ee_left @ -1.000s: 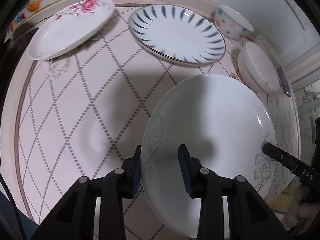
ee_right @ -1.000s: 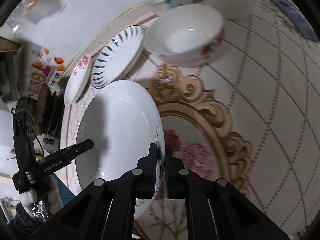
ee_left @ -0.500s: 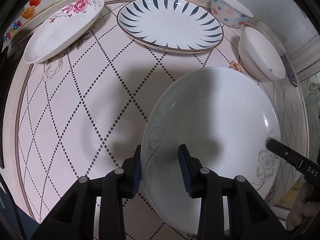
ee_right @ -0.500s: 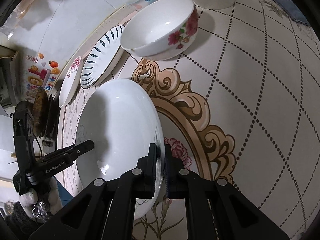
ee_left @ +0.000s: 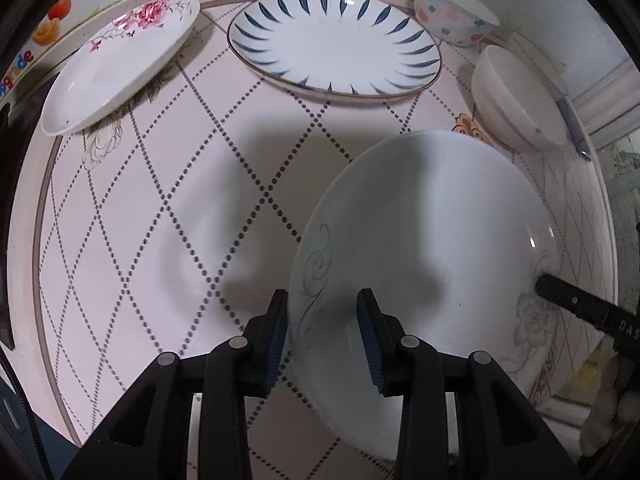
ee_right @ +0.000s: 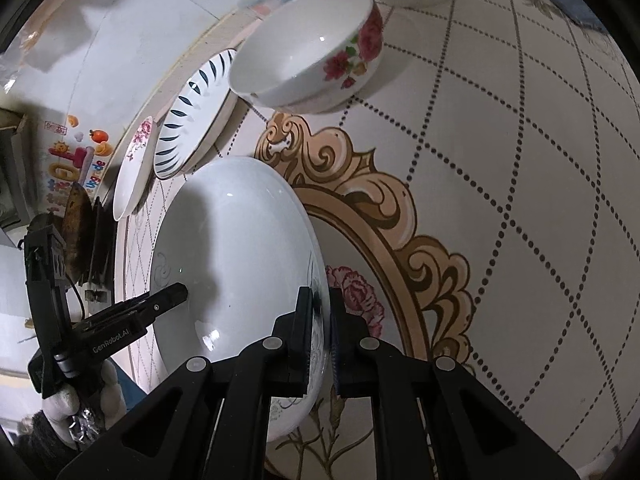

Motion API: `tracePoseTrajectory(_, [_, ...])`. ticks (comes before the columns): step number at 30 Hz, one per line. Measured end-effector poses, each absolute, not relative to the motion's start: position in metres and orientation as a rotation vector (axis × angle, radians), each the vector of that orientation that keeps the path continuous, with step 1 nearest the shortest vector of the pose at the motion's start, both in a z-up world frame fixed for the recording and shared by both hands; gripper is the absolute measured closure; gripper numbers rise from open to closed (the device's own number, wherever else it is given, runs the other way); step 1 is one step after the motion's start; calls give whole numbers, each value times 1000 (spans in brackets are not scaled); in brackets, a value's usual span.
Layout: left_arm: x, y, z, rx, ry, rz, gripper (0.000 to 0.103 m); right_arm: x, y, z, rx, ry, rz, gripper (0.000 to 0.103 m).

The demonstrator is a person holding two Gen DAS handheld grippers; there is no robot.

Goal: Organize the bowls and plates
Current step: 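Lift the white swirl plate with both grippers onto the pink-flower plate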

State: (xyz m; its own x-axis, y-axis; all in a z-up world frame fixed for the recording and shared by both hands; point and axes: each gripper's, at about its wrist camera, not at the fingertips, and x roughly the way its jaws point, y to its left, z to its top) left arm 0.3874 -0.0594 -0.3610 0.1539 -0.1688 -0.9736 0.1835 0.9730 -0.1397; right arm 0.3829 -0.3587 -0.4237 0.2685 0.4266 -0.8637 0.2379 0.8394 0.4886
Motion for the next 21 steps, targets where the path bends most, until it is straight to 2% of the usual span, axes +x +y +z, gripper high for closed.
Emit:
tracePoseTrajectory(6, [403,-21,-311,-56,1334,-306,70,377,-365,-388,625,1313,56,88])
tracePoseTrajectory(7, [409,-11,-300,-76,1318,-316,70,379,-363,-379,632,1308,50,85])
tracePoseTrajectory(10, [430,25,-274,-122,1263,-282,66,392,-348,-347,639,1273,55,63])
tracePoseTrajectory(11, [441,42,-265,-141,1238,-260,65,400,-339,-338,639,1256,64,60])
tracePoseTrajectory(16, [491,108,-267,-215,1206,-154,61,469,-276,-302,659,1172,199,55])
tracePoseTrajectory(21, [535,158,-293,-259,1217,-33,61,556,-204,-303,631,1182,299,55])
